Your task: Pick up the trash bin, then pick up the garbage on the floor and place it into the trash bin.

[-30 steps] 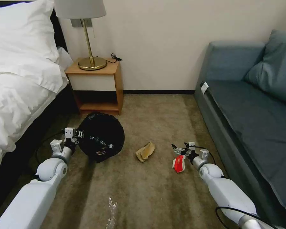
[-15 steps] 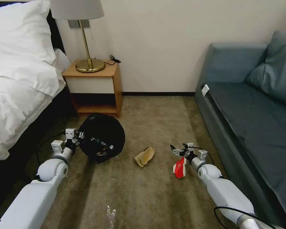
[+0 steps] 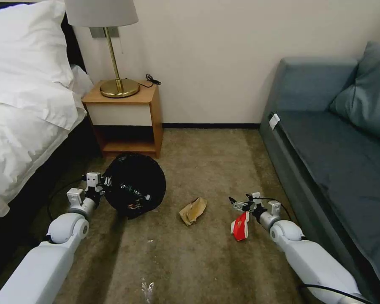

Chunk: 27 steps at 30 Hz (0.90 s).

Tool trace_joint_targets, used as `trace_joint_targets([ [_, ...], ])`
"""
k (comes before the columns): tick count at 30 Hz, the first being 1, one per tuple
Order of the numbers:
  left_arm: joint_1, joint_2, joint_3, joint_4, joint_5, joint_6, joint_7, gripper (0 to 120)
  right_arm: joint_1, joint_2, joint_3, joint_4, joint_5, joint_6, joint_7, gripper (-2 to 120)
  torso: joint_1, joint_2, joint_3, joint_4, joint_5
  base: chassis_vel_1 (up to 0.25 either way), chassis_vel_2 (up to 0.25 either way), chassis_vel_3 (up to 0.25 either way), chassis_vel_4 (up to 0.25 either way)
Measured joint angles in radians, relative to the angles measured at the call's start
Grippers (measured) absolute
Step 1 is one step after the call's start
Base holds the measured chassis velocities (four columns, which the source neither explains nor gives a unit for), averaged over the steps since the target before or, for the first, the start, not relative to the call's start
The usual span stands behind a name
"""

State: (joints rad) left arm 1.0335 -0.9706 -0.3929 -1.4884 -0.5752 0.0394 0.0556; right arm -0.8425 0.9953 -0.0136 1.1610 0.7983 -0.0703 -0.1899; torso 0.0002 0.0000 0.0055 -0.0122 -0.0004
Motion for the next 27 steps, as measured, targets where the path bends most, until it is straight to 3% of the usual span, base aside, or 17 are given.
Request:
trace_joint_targets([
  [7, 0.001, 0.021, 0.001, -0.022, 0.0, 0.013, -0.002, 4, -0.126, -0.088, -0.016, 0.218, 0.071, -0.078, 0.096, 100, 0.0, 0.0, 0.0, 0.0001, 0.0005, 0.0, 0.0, 0.0, 0.0],
  [11, -0.003, 0.027, 0.005, -0.024, -0.001, 0.018, -0.005, 4, -0.172, -0.099, -0.014, 0.245, 0.054, -0.086, 0.105, 100, 0.0, 0.0, 0.0, 0.0, 0.0004, 0.0, 0.0, 0.0, 0.0],
  [27, 0.008, 0.023, 0.019, -0.033, 0.007, 0.025, -0.009, 4, -0.234, -0.041, 0.041, 0.107, -0.084, -0.029, 0.06, 100, 0.0, 0.0, 0.0, 0.0, 0.0003, 0.0, 0.0, 0.0, 0.0],
])
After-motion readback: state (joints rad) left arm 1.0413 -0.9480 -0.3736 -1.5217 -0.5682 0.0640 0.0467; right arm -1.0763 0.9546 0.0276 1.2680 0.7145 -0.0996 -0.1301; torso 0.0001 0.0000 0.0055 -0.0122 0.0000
